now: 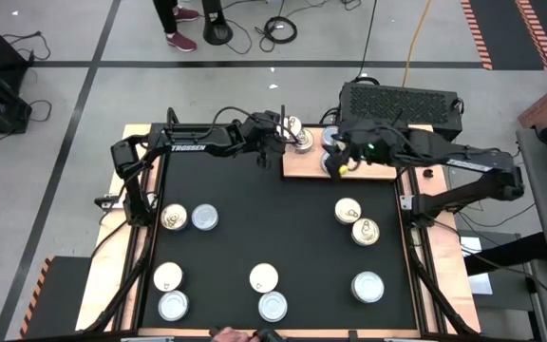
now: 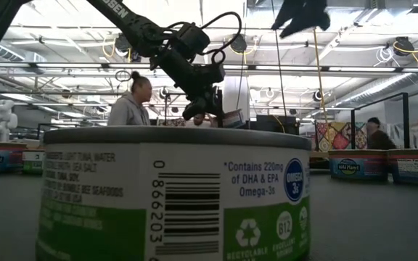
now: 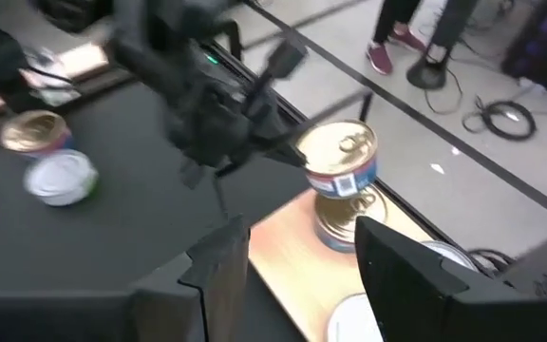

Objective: Stack canned seafood by type on shelf
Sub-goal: Stack the blue pink tuna can on top of the other blue pink tuna can on the shelf

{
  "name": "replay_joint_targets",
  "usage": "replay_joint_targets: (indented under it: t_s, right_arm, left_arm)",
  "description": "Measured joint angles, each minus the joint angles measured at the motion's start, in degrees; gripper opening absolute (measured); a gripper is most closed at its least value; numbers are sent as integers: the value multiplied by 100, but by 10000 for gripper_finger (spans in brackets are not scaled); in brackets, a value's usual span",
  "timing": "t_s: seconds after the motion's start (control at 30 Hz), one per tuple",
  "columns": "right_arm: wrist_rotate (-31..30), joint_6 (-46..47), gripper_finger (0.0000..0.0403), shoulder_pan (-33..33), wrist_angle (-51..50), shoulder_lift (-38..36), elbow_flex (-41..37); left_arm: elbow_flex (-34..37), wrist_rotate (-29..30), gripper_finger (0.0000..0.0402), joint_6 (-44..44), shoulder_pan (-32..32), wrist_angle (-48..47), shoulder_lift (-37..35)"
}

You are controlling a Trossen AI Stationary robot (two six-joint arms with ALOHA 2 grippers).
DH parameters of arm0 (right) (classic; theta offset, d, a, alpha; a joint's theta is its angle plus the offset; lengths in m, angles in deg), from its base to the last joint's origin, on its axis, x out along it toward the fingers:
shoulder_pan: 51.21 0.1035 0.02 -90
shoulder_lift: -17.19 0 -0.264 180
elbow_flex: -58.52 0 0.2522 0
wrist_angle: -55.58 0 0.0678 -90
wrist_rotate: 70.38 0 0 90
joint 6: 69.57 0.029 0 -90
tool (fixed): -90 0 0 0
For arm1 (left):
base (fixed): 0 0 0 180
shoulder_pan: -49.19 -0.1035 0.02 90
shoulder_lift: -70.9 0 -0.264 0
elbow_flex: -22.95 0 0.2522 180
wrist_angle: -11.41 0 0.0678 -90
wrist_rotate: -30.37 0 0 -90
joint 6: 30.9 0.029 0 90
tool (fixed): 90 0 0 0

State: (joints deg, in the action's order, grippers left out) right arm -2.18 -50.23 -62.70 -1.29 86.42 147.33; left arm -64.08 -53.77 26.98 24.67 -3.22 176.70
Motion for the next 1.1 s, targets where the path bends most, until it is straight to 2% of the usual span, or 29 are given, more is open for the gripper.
replay_joint_targets:
  t_s: [0.07, 0.2, 0.3, 0.4, 0.53, 0.6, 0.9, 1.1]
  right_arm:
    - [361, -153, 176, -375, 158, 182, 0]
    - [1515, -632, 152, -1183, 792, 509, 0]
    - [1988, -815, 128, -1735, 1052, 806, 0]
    - [2572, -854, 91, -2149, 1255, 1186, 0]
    - [3354, -874, 21, -2440, 1592, 1765, -1]
    - [3617, -724, 7, -2500, 1823, 2012, -13]
    - [3657, -479, 1, -2532, 2236, 2500, -11]
    - [3333, -393, 1, -2535, 2250, 2686, -9]
  left_arm:
    - [0, -9, 0, 30, -1, -10, 0]
    - [0, -163, 0, 400, 0, -99, 0]
    - [0, -174, 0, 449, 5, -114, 0]
    - [0, -174, 0, 453, 3, -112, 0]
    - [0, -174, 0, 455, -4, -112, 0]
    - [0, -181, 0, 456, -10, -115, 0]
    - [2, -264, 0, 755, -17, -167, 0]
    - [2, -266, 0, 757, -23, -166, 0]
